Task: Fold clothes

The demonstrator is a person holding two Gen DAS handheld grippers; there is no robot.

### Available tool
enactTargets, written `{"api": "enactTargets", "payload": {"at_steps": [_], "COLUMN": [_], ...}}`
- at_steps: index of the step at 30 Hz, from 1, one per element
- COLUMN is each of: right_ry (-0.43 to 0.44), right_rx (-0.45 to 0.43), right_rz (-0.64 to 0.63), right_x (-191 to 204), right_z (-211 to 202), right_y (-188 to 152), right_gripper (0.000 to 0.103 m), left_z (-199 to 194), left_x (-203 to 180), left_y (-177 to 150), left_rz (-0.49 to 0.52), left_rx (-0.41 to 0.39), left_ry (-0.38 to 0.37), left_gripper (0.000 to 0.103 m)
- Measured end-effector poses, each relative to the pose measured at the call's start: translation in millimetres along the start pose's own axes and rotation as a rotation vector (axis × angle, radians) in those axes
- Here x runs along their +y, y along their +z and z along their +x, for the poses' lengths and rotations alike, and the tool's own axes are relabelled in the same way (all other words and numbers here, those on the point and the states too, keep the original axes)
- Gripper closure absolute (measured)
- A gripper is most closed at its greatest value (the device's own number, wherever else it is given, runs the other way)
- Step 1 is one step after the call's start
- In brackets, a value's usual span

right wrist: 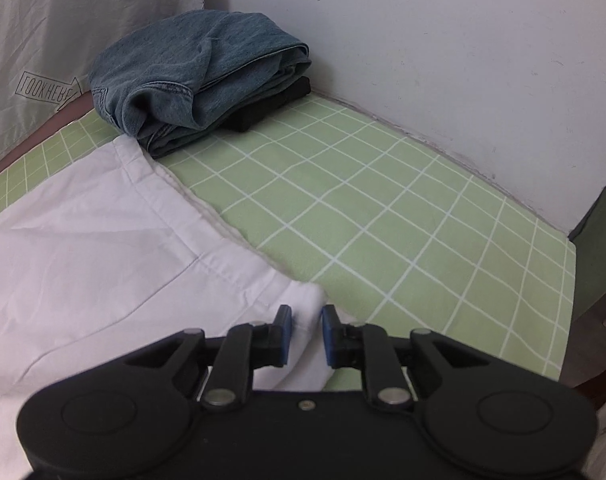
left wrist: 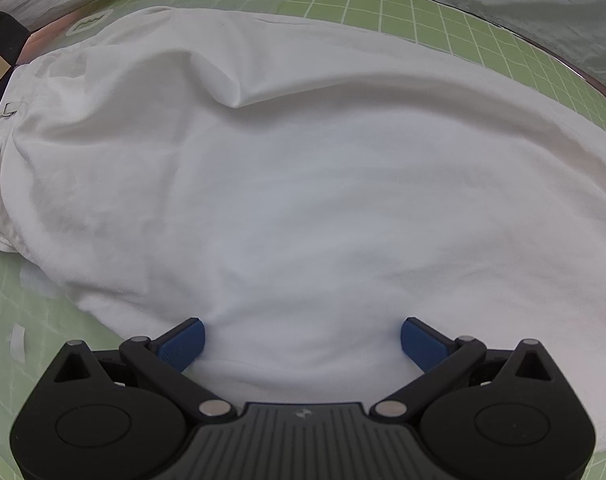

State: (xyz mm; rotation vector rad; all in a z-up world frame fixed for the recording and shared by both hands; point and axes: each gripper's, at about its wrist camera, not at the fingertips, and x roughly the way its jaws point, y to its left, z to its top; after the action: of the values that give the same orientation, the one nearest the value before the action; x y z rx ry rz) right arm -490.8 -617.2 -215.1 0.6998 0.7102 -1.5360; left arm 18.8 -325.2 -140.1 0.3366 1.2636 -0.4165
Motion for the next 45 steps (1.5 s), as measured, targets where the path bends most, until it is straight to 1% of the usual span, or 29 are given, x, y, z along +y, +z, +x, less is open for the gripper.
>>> {"api": "enactTargets", "payload": {"at_steps": [6, 8, 10, 13, 14, 15, 16, 17, 18, 19, 23, 26, 27, 28, 29, 31, 33, 35, 36, 39, 40, 42, 43, 45], "right_ry": [-0.035, -0.047, -0.059, -0.058, -0.063, -0.067, -0.072, -0.077, -0.08, -0.079, -0.085, -0.136, -0.133, -0.129, -0.106, -0.046, 0.041, 0.146, 0.182, 0.292, 0.303, 0.3, 0.308, 0.328], "right_rx": [0.016, 0.021, 0.026, 0.035, 0.039, 0.043, 0.047, 0.051, 0.058, 0.072, 0.091, 0.022, -0.017, -0.056, -0.078, -0.106, -0.095, -0.059, -0.038, 0.062, 0.089, 0.104, 0.092, 0.095], "right_rz": [-0.02, -0.026, -0.033, -0.007, -0.018, -0.028, -0.039, -0.05, -0.055, -0.058, -0.073, -0.152, -0.178, -0.205, -0.235, -0.298, -0.349, -0.393, -0.402, -0.415, -0.432, -0.48, -0.488, -0.476], "right_x": [3, 3, 4, -1, -1, -1, -1, 0, -1, -1, 4, 21, 28, 36, 44, 65, 86, 109, 117, 145, 157, 173, 178, 183], "right_z": [4, 5, 7, 8, 8, 8, 8, 8, 8, 9, 3, -13, -21, -29, -35, -45, -52, -56, -58, -64, -68, -78, -85, -94], "right_y": [-3, -4, -5, -5, -5, -5, -4, -4, -4, -5, -6, -6, -6, -5, -4, -5, -12, -25, -32, -60, -74, -99, -109, -122], "right_gripper": [0.088, 0.082, 0.065, 0.058, 0.057, 0.05, 0.04, 0.034, 0.02, 0.011, 0.008, 0.006, 0.005, 0.004, 0.003, 0.003, 0.003, 0.002, 0.002, 0.002, 0.002, 0.002, 0.001, 0.0], "left_z": [-1, -2, -2, -3, -3, -4, -4, -4, -4, -5, -6, -8, -9, -12, -16, -34, -35, -35, -56, -70, -74, -71, -70, -67], "left_x": [0, 0, -1, -2, -2, -2, -3, -3, -3, -3, -3, -4, -3, 0, 4, 18, 15, 36, 69, 127, 147, 174, 188, 215], "left_y": [-1, -1, -1, -1, -1, -1, -1, -1, -1, -1, -1, -4, -6, -8, -11, -18, -38, -25, -38, -37, -37, -36, -36, -35], "left_rz": [0.004, 0.004, 0.004, 0.003, 0.003, 0.002, 0.002, 0.002, 0.002, 0.002, 0.003, 0.004, 0.004, -0.005, -0.014, -0.06, -0.132, -0.223, -0.27, -0.44, -0.496, -0.565, -0.599, -0.668], "left_rx": [-0.01, -0.015, -0.016, -0.017, -0.018, -0.019, -0.02, -0.021, -0.022, -0.024, -0.031, -0.055, -0.065, -0.081, -0.096, -0.134, -0.176, -0.196, -0.21, -0.246, -0.257, -0.275, -0.284, -0.302], "left_ry": [-0.002, -0.002, -0.002, -0.002, -0.002, -0.001, -0.001, -0.001, -0.001, -0.001, -0.001, -0.011, -0.016, -0.036, -0.056, -0.117, -0.158, -0.119, -0.094, -0.097, -0.098, -0.107, -0.112, -0.121], "left_gripper": [0.0, 0.0, 0.0, 0.0, 0.0, 0.0, 0.0, 0.0, 0.0, 0.0, 0.0, 0.0, 0.0, 0.001, 0.002, 0.004, 0.004, 0.004, 0.004, 0.004, 0.004, 0.003, 0.003, 0.003]}}
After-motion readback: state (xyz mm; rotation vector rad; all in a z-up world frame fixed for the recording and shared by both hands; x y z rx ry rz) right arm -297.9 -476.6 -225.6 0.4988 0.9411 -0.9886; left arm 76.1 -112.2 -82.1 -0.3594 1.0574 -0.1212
